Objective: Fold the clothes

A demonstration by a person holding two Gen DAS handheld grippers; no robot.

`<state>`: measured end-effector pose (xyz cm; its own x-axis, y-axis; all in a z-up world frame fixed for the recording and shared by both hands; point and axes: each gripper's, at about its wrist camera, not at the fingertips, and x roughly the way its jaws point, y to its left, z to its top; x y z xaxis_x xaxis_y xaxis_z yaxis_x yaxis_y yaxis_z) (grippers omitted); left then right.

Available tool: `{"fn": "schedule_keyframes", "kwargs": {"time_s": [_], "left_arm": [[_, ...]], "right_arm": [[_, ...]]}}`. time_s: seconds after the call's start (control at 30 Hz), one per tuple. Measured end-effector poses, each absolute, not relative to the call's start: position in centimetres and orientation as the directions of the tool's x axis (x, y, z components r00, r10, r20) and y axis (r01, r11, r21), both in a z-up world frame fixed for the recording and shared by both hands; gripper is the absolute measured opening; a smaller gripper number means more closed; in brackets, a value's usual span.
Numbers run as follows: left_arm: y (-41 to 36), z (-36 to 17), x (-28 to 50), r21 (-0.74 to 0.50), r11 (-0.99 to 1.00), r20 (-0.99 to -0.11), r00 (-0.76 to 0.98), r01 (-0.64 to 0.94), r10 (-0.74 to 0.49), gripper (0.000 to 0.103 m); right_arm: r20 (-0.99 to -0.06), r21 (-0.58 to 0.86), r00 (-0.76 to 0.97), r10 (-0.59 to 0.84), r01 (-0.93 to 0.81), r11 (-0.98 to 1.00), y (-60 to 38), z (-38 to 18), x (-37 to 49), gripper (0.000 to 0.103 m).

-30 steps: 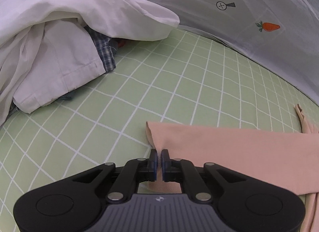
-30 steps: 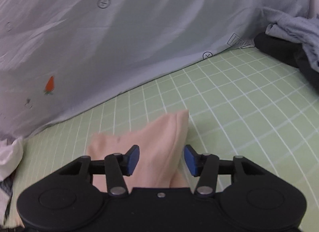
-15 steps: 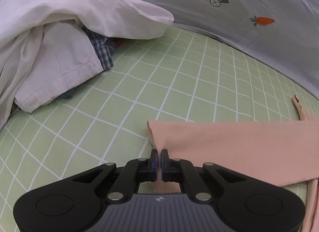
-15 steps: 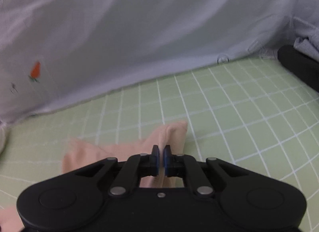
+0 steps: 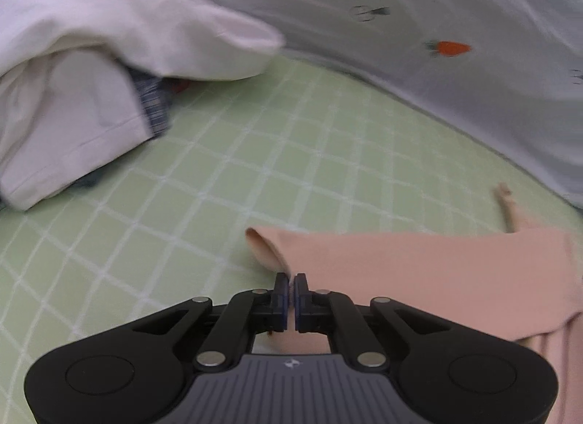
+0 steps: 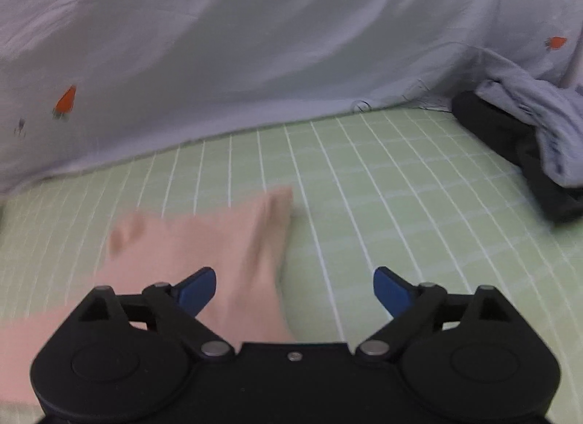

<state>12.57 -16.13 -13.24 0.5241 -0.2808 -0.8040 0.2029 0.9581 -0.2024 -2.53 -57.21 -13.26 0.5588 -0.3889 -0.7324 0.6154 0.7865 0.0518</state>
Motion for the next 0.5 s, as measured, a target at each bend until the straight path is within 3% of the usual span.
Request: {"fn": "schedule_keyframes", "kwargs": {"time_s": [0.17,0.27,0.37,0.43,0.5], "left_arm": [[-21.4,-10.7,10.6,-0.281,0.867,-0.743,0.478,0.411,-0.468,0.004],[-25.5,-10.3,8.7,-0.330,0.760,-0.721,0.369,0.560,-0.586,0.005],[-29.0,-11.4,6.5,-0.281,0.708,-0.770,0.288,0.648,-0.569,0.025],[-29.8,-12.0,5.4,-0.219,0.721,-0.802,0.300,0.657,-0.516,0.066],[-29.2,-12.0,4.9,-0.191,0.742,-0.810,0.324,0.642,-0.488,0.075]], "right_arm": [[-0.760,-0.046,0.454,-0.465,0.677,0.735,-54.5,-13.8,-7.4,0.097],[-0.778,-0.021,0.431,-0.458,0.710,0.704,-53.6,-14.2,-10.0,0.098],[-0.782,-0.017,0.414,-0.466,0.733,0.680,-53.1,-14.4,-11.4,0.100],[-0.774,-0.044,0.399,-0.491,0.740,0.671,-52.6,-14.2,-11.6,0.101],[-0.753,-0.082,0.402,-0.521,0.728,0.680,-51.8,-13.7,-11.2,0.102]]}}
